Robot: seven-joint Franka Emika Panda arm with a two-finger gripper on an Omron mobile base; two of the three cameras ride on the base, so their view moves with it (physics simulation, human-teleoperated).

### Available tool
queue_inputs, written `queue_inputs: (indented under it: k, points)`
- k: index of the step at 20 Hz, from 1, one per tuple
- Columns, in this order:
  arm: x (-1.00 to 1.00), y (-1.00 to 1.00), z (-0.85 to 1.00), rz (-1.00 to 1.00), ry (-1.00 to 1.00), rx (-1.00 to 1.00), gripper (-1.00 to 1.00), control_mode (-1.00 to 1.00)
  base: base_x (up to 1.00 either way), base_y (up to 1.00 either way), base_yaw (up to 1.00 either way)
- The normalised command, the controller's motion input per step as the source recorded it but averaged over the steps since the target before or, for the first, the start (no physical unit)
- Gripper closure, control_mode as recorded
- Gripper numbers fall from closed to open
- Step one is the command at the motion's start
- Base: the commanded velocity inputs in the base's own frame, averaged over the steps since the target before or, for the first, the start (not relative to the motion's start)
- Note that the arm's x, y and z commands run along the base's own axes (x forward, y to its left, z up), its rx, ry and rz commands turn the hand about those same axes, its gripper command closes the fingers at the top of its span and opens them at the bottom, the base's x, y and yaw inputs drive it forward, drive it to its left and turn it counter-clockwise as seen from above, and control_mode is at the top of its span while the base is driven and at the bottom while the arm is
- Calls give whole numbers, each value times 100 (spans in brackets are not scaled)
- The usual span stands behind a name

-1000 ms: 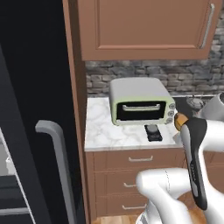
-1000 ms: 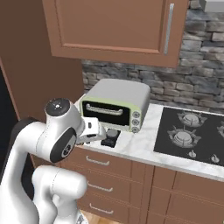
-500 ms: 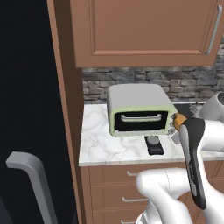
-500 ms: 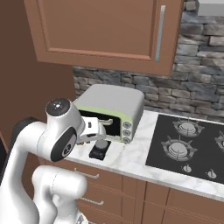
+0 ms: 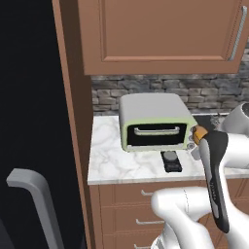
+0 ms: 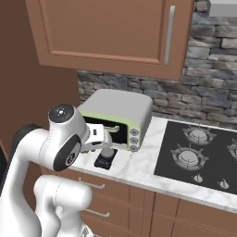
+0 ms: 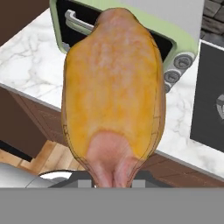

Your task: Take the chicken drumstick from the fridge and place it on the digital scale on the counter by the fridge. Wait a few seconds for a reading, then move it to the plate on the dining counter.

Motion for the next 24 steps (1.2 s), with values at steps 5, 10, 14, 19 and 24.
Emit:
queue_inputs:
  k: [5, 10, 14, 19, 24]
  points:
    - [0, 0, 0, 0, 0, 0, 100, 100, 0, 0, 0]
    - [35, 30, -18, 0, 23, -1, 100, -100, 0, 0, 0]
    - [57, 42, -53, 0, 34, 0, 100, -100, 0, 0, 0]
    - [83, 20, -77, 1, 17, 0, 100, -100, 0, 0, 0]
    - [74, -3, -63, 16, -3, 0, 100, -100, 0, 0, 0]
